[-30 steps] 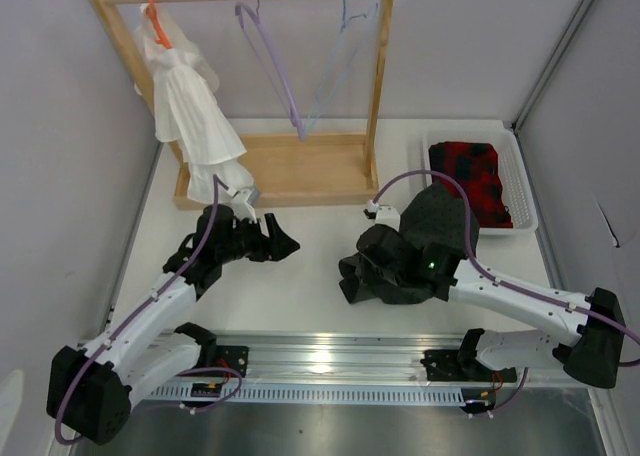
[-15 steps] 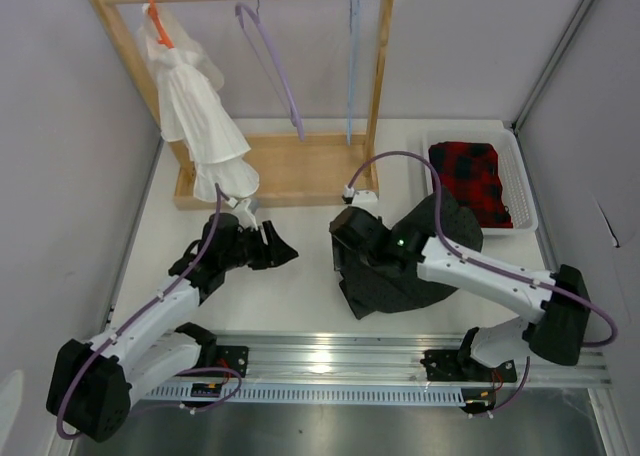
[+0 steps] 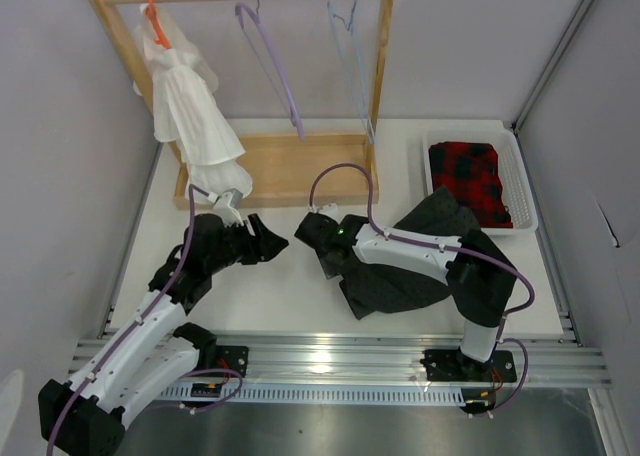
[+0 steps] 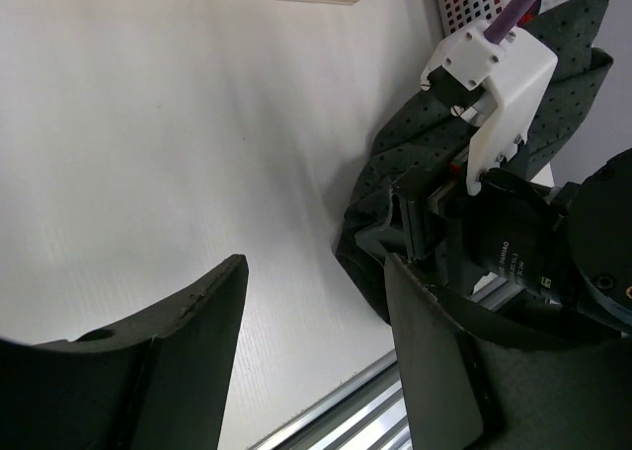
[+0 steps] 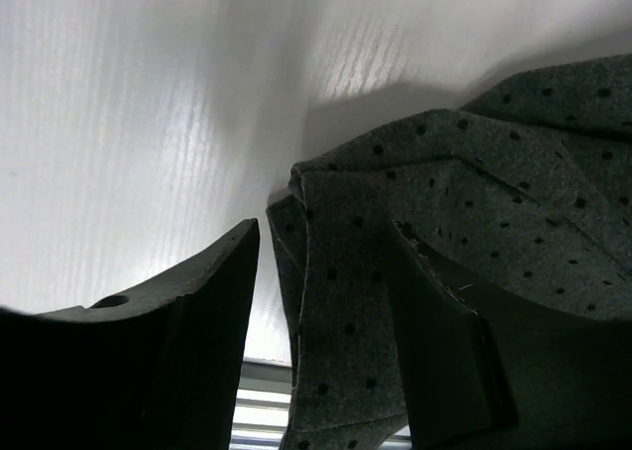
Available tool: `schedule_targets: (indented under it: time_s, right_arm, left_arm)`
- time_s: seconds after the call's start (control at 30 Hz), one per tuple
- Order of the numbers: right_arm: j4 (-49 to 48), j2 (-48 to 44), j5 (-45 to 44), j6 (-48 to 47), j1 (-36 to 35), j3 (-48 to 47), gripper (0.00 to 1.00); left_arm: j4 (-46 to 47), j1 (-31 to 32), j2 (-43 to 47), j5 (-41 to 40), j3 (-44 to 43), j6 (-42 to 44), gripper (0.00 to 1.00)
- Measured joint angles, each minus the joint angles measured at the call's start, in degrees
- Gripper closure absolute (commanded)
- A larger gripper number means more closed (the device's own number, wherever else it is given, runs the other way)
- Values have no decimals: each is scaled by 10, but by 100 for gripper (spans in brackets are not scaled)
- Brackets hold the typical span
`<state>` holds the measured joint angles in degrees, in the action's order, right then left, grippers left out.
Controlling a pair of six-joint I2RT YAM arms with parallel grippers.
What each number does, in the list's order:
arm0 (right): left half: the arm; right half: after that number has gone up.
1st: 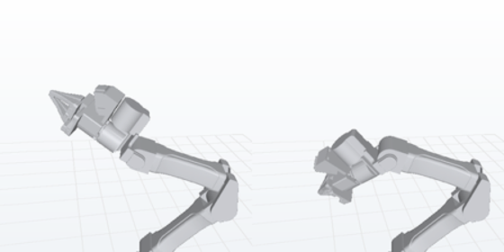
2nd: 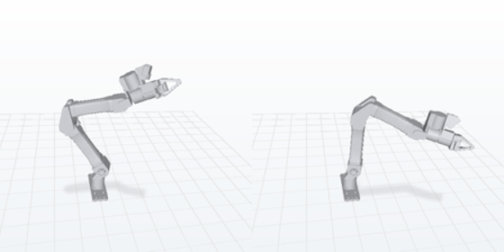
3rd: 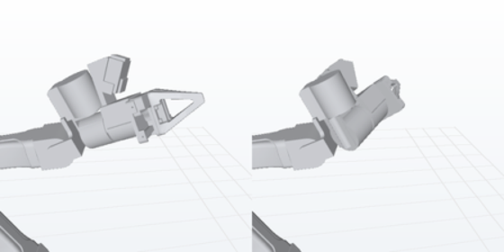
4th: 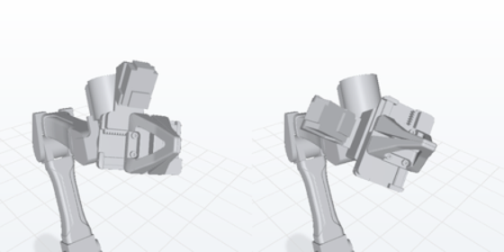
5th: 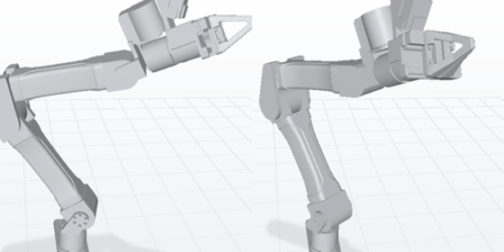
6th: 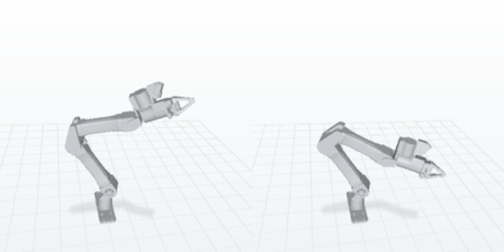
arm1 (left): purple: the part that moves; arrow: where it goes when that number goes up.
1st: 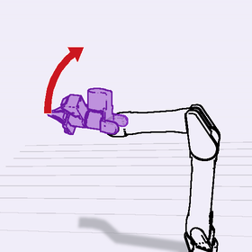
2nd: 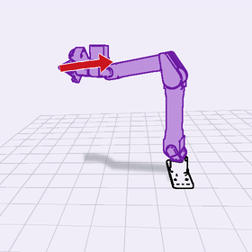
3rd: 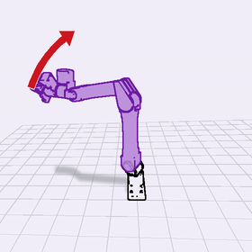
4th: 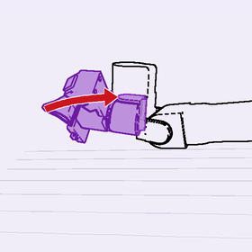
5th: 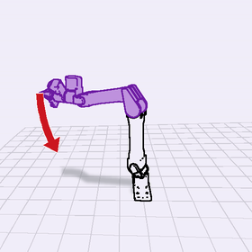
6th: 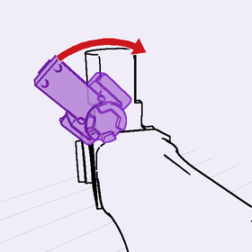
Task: Place the skirt on the hanger
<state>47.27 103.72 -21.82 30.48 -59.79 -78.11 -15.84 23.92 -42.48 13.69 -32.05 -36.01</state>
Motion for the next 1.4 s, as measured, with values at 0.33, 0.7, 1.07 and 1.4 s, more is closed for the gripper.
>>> schedule_targets:
  time_s: [0.33, 0.7, 1.07, 1.4]
  right_arm:
    - [34, -8, -26, 7, -5, 1, 100]
    - [81, -229, -104, 104, -18, 37, 100]
    - [162, -334, -139, 224, -55, 104, 100]
    - [214, -405, -142, 312, -80, 173, 100]
  left_arm:
    - [71, 3, -56, 48, 42, -17, 35]
    - [217, 139, -288, 87, 48, -51, 37]
    - [286, 173, -441, 79, 0, -63, 34]
    - [280, 174, -511, 96, -60, -42, 41]
